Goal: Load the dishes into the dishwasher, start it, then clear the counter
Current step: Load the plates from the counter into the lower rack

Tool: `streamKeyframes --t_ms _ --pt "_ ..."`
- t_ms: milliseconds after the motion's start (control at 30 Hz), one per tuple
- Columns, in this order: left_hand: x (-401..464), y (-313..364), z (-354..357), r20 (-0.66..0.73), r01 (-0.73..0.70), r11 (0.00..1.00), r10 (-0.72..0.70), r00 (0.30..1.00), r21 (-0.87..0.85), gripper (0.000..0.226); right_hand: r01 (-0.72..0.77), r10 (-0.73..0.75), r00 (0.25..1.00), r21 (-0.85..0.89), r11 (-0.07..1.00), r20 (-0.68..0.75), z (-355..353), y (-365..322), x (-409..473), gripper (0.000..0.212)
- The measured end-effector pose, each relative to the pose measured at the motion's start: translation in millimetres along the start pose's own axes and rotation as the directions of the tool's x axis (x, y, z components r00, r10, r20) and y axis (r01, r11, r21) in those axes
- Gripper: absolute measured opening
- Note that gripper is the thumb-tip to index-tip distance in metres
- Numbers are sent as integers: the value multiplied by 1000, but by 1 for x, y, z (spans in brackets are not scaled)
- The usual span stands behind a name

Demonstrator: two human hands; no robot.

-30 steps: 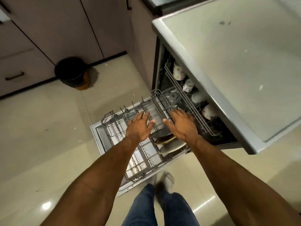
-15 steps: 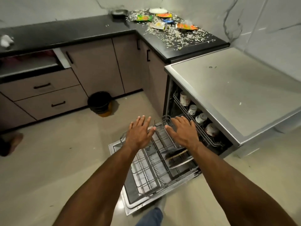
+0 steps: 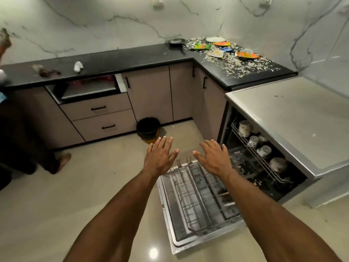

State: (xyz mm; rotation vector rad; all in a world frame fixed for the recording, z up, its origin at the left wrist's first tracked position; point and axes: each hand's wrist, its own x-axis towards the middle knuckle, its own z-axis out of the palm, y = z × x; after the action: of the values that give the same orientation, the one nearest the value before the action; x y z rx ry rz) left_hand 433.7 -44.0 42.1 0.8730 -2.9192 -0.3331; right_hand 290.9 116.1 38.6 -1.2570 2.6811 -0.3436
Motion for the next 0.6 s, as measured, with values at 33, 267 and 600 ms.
streamKeyframes --t_ms 33,267,600 --pt "1 -10 -5 -10 5 1000 -5 1000 -4 63 11 -11 1000 -1 1000 -10 0 -13 5 65" --pt "23 -115 -50 -61 -14 1000 16 998 21 62 33 -32 996 2 999 -85 5 -115 65 64" --pt "95 -226 -83 -67 -39 999 41 997 22 61 29 -25 989 28 999 -143 9 -201 169 65"
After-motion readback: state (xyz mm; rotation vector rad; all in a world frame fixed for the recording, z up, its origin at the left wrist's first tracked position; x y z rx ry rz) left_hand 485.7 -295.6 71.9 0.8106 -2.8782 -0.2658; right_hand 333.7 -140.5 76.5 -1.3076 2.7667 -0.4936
